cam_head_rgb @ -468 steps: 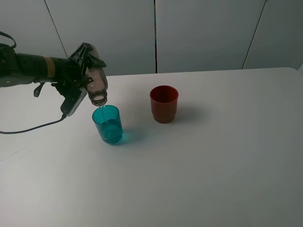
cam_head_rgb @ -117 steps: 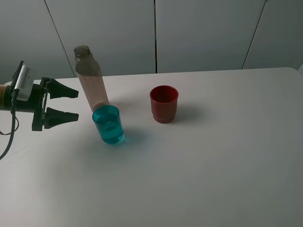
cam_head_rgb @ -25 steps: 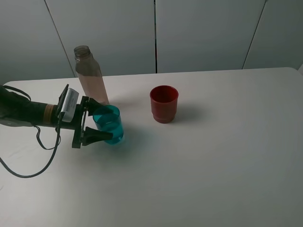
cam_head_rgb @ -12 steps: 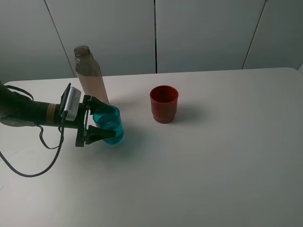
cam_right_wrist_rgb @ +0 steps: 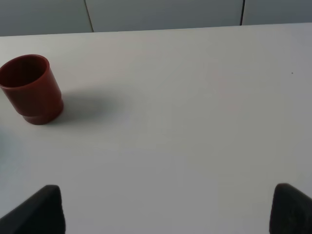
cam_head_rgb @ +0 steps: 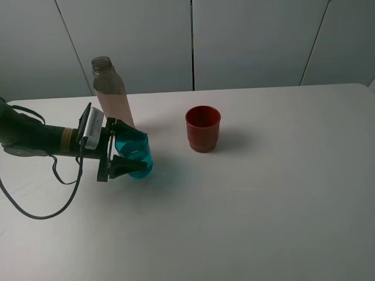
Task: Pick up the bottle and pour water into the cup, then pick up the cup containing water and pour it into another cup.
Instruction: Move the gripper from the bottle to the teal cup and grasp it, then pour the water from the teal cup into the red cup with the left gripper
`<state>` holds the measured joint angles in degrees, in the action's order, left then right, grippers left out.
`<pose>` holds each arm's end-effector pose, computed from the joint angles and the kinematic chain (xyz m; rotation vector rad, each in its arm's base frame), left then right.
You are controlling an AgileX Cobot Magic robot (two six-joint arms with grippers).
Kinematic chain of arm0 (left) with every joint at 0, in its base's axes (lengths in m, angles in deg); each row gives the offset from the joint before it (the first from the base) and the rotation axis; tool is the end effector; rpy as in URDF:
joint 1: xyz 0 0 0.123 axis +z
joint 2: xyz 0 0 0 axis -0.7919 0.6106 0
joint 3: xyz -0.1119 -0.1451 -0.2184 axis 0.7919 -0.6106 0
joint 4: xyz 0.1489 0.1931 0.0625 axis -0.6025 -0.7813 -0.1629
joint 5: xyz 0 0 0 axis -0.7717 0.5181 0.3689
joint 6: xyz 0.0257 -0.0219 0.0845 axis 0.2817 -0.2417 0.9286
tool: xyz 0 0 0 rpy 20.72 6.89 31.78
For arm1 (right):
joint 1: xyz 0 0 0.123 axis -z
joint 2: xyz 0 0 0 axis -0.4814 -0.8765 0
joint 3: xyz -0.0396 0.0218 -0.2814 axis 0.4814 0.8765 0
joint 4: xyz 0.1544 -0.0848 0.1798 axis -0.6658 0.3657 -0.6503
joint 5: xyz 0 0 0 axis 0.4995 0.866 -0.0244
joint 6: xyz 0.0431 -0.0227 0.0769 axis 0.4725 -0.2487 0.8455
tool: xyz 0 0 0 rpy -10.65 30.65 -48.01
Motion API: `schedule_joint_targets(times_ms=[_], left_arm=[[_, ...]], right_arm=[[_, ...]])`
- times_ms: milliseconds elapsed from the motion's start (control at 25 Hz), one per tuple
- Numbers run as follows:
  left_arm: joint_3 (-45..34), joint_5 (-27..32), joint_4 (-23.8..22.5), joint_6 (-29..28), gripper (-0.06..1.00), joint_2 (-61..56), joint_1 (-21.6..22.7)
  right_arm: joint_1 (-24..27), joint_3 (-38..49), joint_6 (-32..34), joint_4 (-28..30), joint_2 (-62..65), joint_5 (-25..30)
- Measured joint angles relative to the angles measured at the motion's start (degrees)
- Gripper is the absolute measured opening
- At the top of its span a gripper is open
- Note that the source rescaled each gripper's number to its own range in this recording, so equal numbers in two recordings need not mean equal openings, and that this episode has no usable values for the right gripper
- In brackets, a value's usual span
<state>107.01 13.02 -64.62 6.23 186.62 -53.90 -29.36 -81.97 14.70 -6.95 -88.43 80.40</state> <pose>0.3259 -0.0937 0.0617 1.3267 1.4984 -0.9234 -0.0081 0.0072 0.2752 -0.0175 2.0776 0.1135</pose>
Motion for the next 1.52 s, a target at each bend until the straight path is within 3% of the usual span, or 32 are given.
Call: schedule_joint_targets(times_ms=[280,320,360,440,480,1000,1520], left_arm=[[0.0,0.0,0.22,0.0,0.95,0.0,-0.13],[0.0,0.0,0.22,0.0,0.88,0.0,-0.13],[0.0,0.0,0.22,0.0,0.7,0.0,-0.17],[0.0,0.0,0.22,0.0,0.09,0.0,-0.26],[0.0,0.0,0.22,0.0,0.06,0.0,-0.26],[0.0,0.23,1.76,-0.23,0.06,0.0,-0.46],[-0.1,1.61,10.35,-10.1,0.06,-1.96,-4.07]], right_arm=[[0.0,0.0,0.0,0.0,0.0,0.0],[0.0,0.0,0.0,0.0,0.0,0.0],[0.0,0.0,0.0,0.0,0.0,0.0],[0.0,0.0,0.0,0.0,0.0,0.0],[0.0,0.0,0.0,0.0,0.0,0.0],[0.0,0.0,0.0,0.0,0.0,0.0],[0.0,0.0,0.0,0.0,0.0,0.0]])
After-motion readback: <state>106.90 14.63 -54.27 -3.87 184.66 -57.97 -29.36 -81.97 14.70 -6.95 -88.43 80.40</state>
